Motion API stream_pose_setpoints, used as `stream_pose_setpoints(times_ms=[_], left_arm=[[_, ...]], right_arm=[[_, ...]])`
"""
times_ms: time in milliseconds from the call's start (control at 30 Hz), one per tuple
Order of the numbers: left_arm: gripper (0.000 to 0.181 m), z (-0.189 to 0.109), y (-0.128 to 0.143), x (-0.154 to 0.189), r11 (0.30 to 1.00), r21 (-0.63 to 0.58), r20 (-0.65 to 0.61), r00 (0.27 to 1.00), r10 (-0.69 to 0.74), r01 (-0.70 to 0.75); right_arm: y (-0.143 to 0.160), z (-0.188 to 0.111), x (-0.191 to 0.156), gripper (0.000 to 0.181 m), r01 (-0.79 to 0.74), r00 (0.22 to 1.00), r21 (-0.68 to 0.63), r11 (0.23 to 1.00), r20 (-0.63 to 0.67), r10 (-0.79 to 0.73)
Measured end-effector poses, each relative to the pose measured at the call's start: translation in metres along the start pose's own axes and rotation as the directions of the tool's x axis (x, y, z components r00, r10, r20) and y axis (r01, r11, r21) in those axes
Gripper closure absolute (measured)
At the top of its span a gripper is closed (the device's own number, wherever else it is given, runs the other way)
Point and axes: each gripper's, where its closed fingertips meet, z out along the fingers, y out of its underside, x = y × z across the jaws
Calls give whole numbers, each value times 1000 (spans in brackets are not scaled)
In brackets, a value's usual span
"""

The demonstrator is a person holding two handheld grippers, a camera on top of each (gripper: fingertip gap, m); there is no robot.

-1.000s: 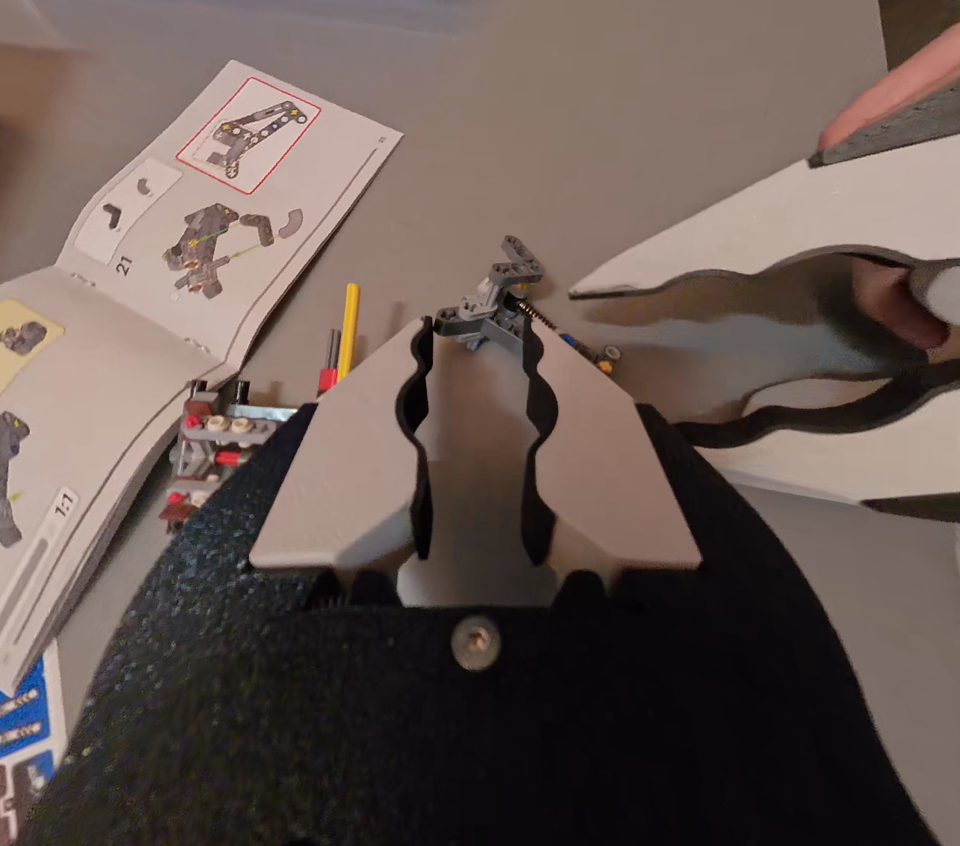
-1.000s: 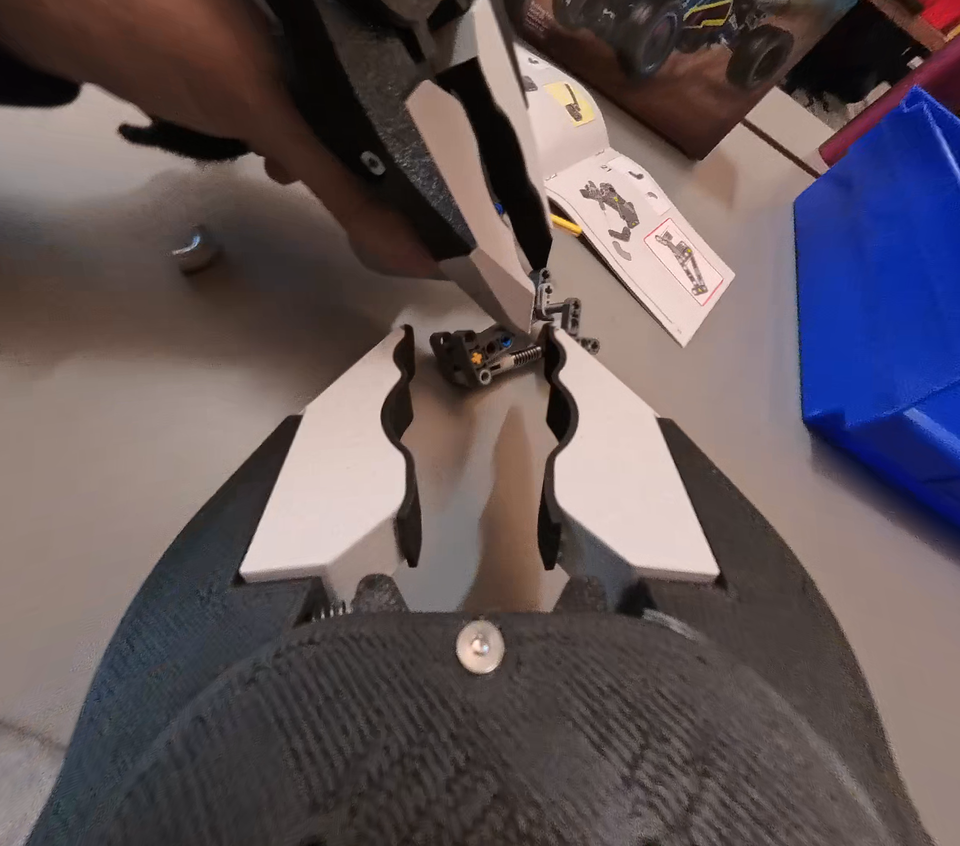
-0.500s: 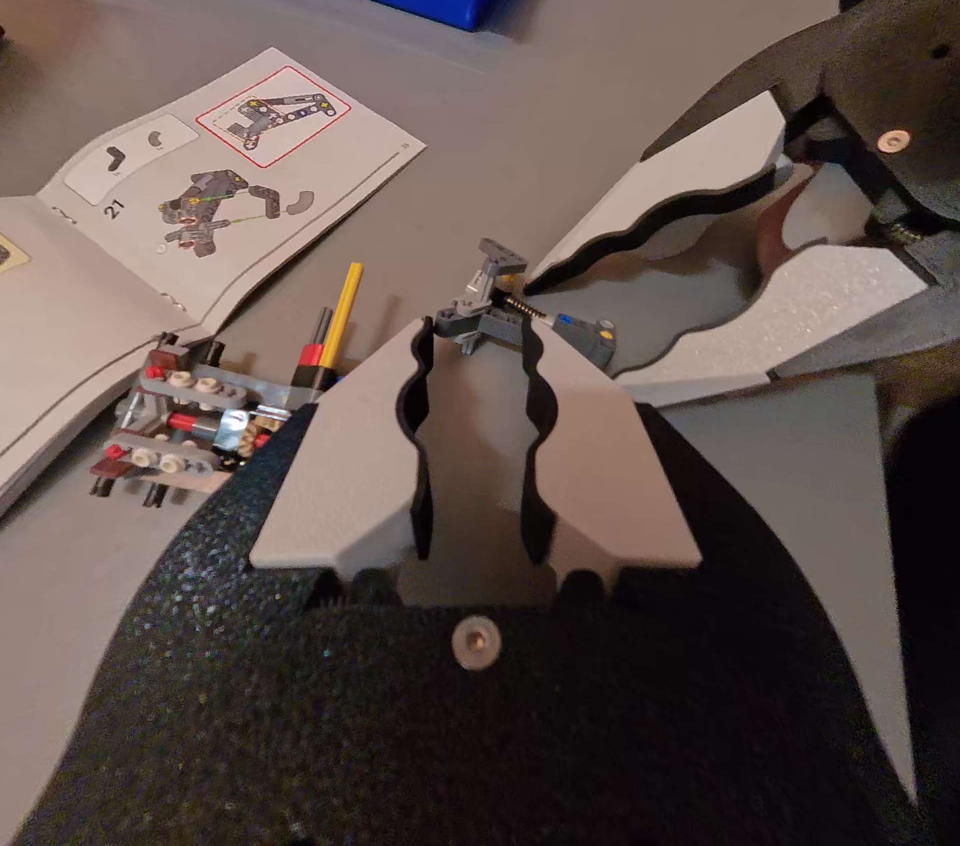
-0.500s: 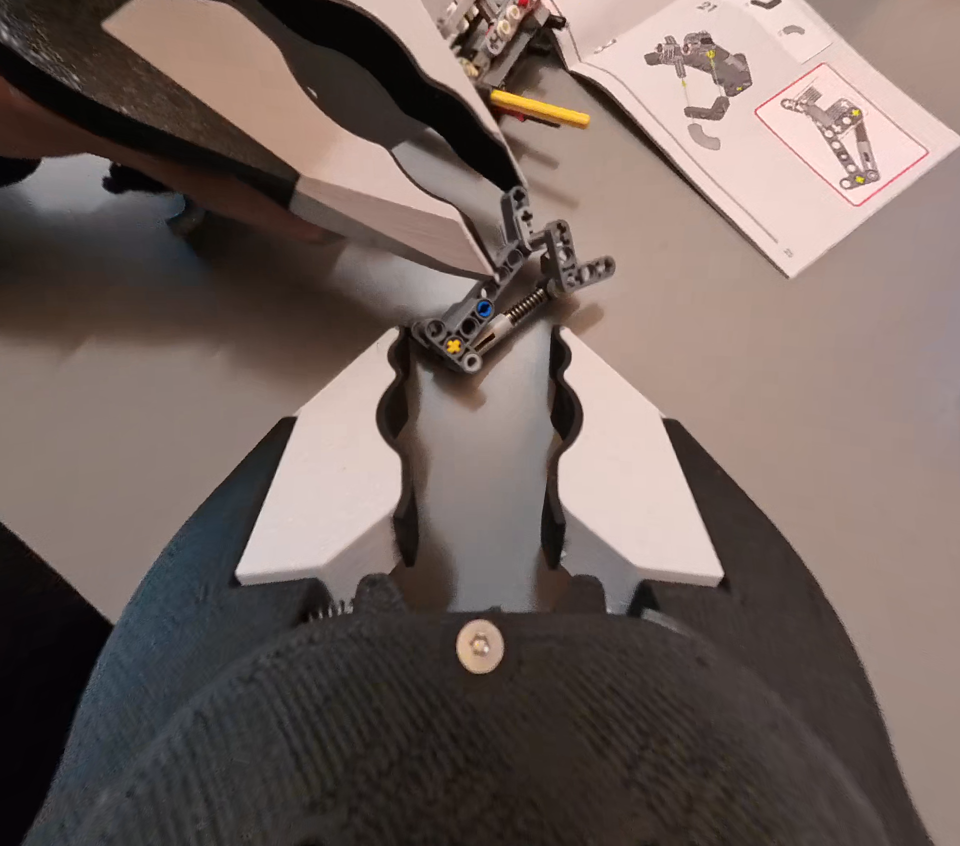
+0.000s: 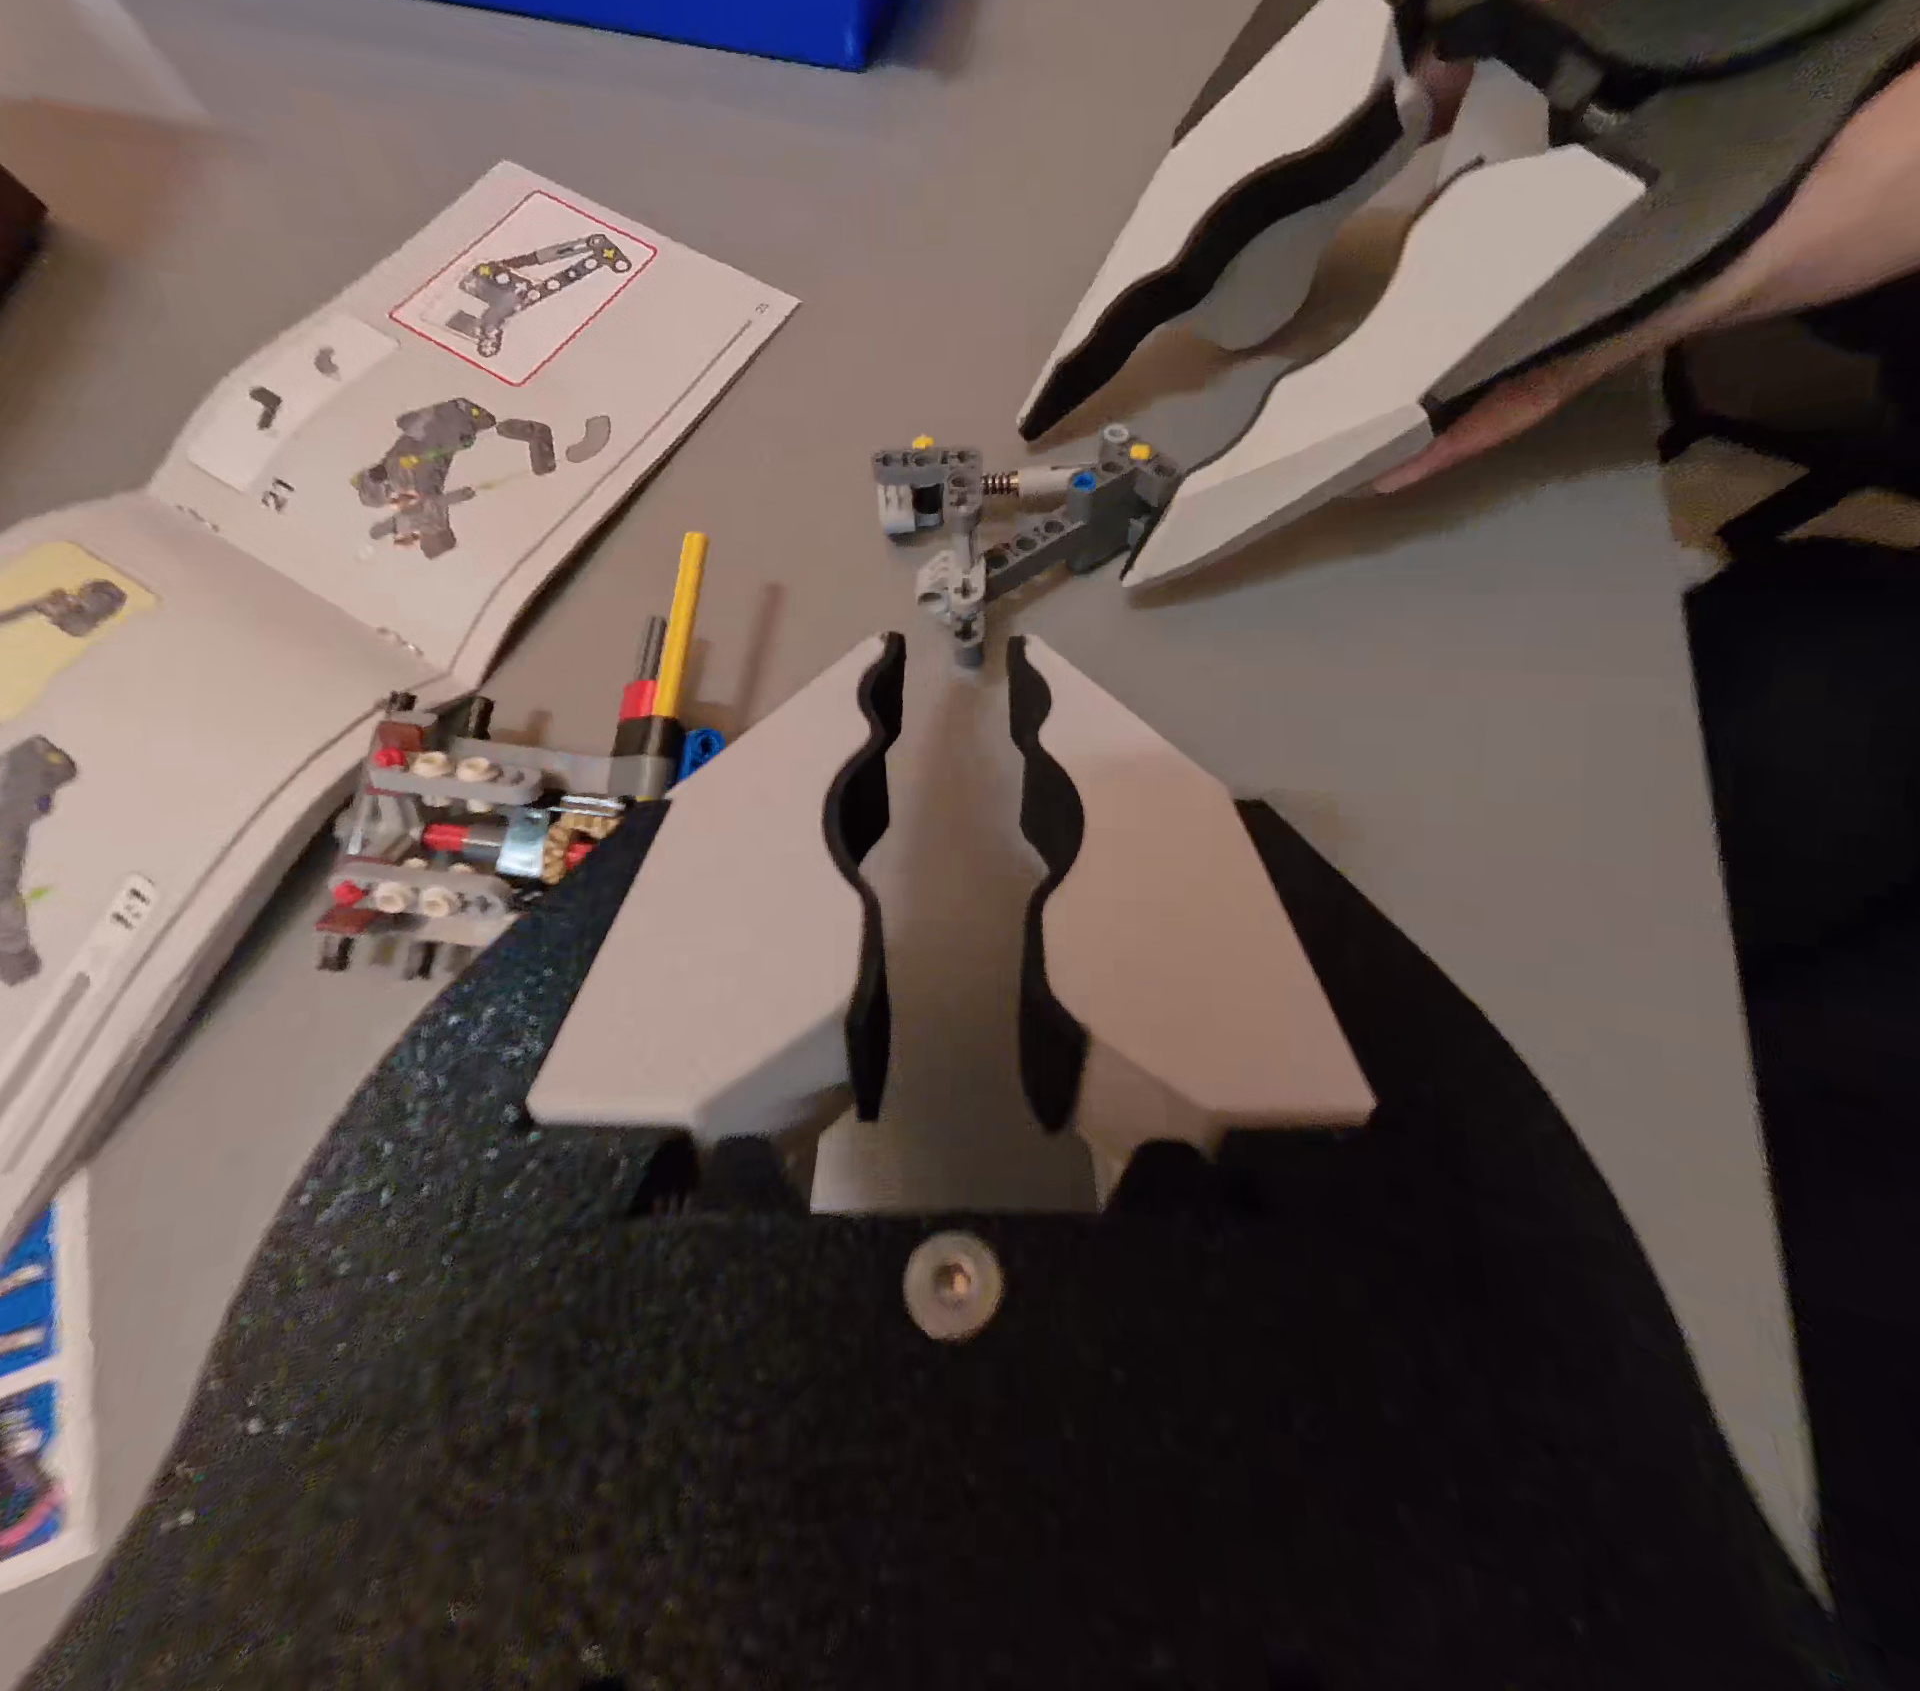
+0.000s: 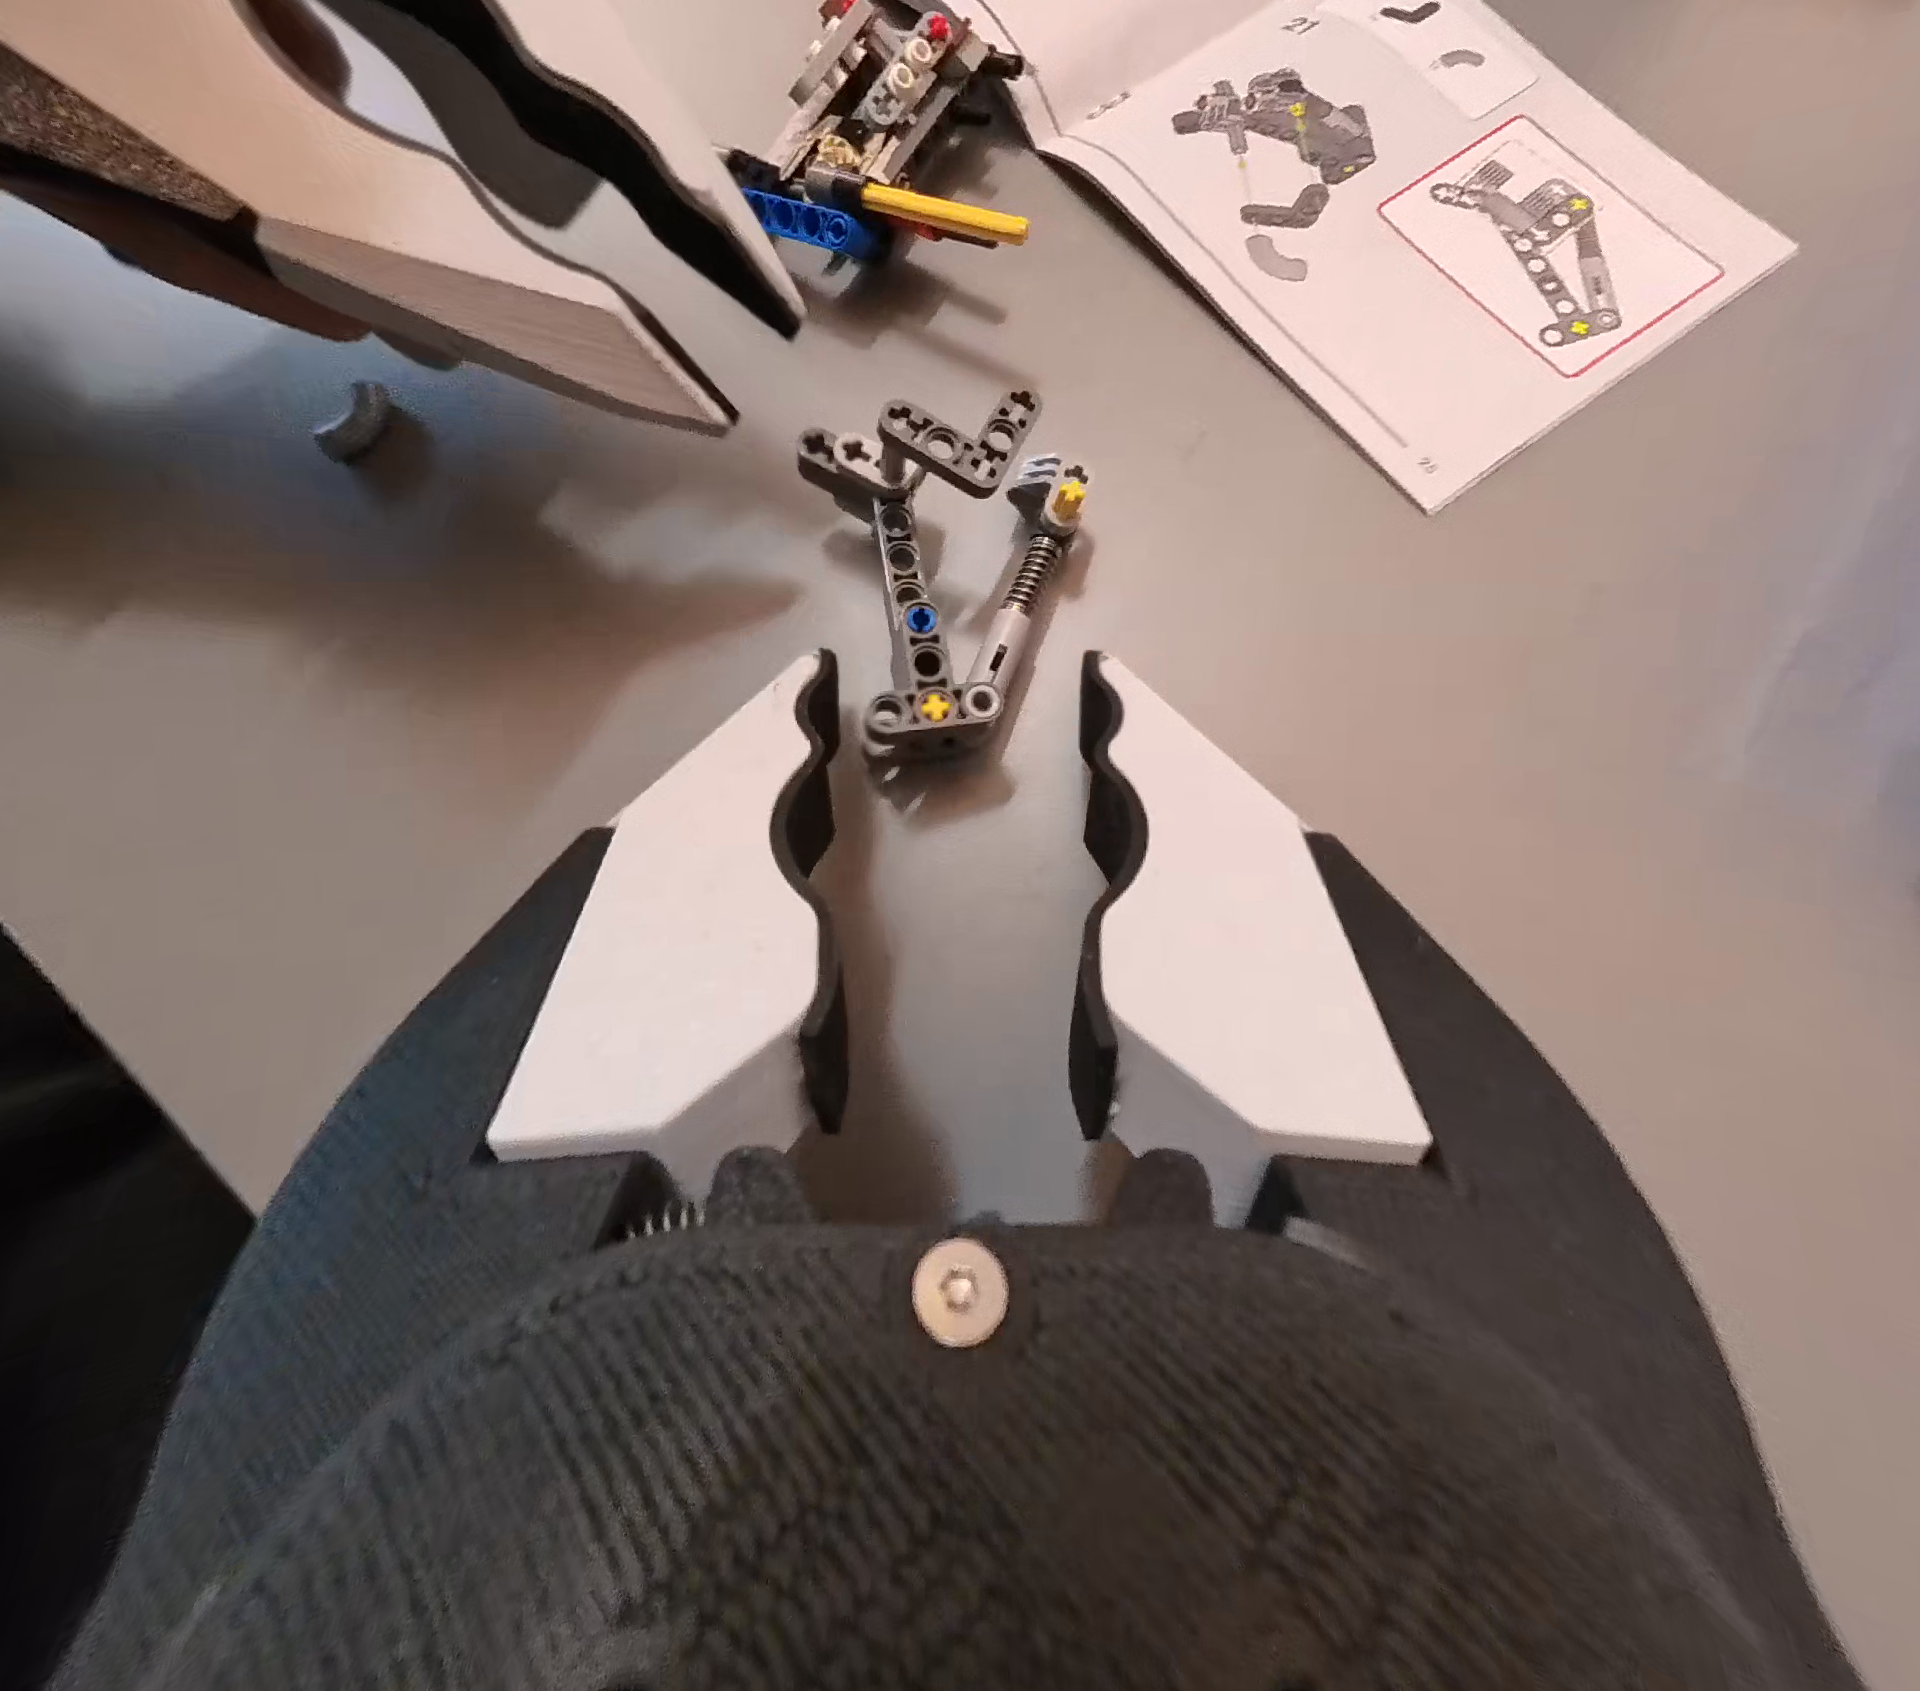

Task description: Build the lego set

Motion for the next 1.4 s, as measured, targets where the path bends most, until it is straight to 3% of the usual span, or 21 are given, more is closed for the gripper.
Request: stream_pose_setpoints(times_ms=[100, 233, 433, 567, 733, 1000, 1233, 1400], left_arm=[[163, -5, 3, -7, 996, -14, 26, 996, 85, -85], [163, -11, -1, -18, 996, 17, 27, 995, 93, -93], [163, -12, -8, -35, 991, -2, 11, 991, 132, -132], [163, -9, -14, -28, 968, -32, -101, 964, 245, -250], [162, 2, -18, -36, 945, -91, -144, 944, 298, -313], [158, 16, -11, -23, 881, -22, -231, 859, 456, -473], [159, 19, -1, -11, 889, -15, -306, 849, 431, -457], [159, 22, 5, -15, 877, -59, -288, 849, 443, -477]], right_arm=[[-4, 4, 8, 145, 49, 998, 6, 999, -34, -48], [-2, 9, 10, 155, 183, 982, -37, 982, -41, -185], [-5, 14, 10, 156, 297, 954, -26, 955, -33, -298], [-7, 13, 14, 157, 357, 930, -21, 934, -81, -358], [-9, 13, 13, 157, 401, 911, -12, 916, -103, -400], [-9, 11, 4, 157, 520, 853, 32, 854, -60, -518], [-9, 11, 6, 157, 540, 842, 46, 841, -29, -539], [-10, 11, 9, 157, 538, 843, 45, 841, -27, -538]])
